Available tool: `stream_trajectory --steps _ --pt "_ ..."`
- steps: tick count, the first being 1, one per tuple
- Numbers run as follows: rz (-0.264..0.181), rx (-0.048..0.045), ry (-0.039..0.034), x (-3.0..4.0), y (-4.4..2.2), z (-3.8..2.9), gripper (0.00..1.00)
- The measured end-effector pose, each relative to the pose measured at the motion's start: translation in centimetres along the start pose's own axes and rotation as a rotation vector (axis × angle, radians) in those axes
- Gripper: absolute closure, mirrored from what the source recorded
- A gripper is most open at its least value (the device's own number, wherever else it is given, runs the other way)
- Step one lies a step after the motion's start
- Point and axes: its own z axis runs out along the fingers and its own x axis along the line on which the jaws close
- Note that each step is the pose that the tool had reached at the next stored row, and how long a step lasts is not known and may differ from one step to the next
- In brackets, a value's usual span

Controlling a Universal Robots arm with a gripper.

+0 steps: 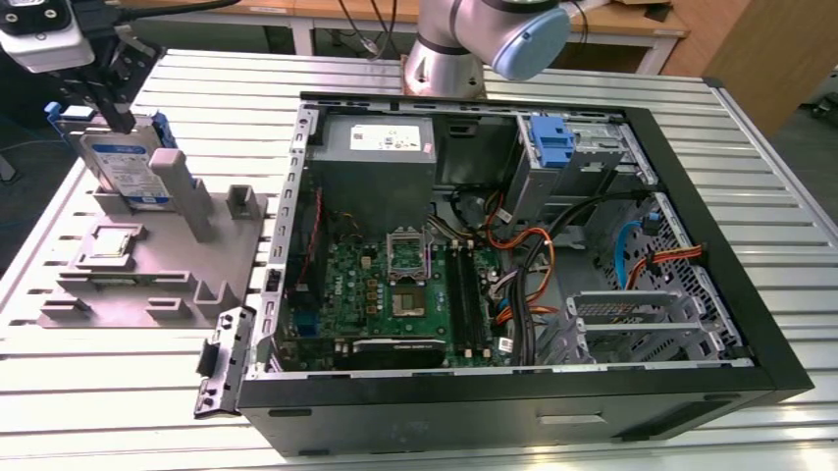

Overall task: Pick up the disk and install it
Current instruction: 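Reach for the disk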

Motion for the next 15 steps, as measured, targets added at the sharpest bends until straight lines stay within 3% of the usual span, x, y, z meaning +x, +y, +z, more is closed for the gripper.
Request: stream_trajectory --steps 15 --pt "0.000 -0.0016 0.0004 0.85 0.59 0.27 0.90"
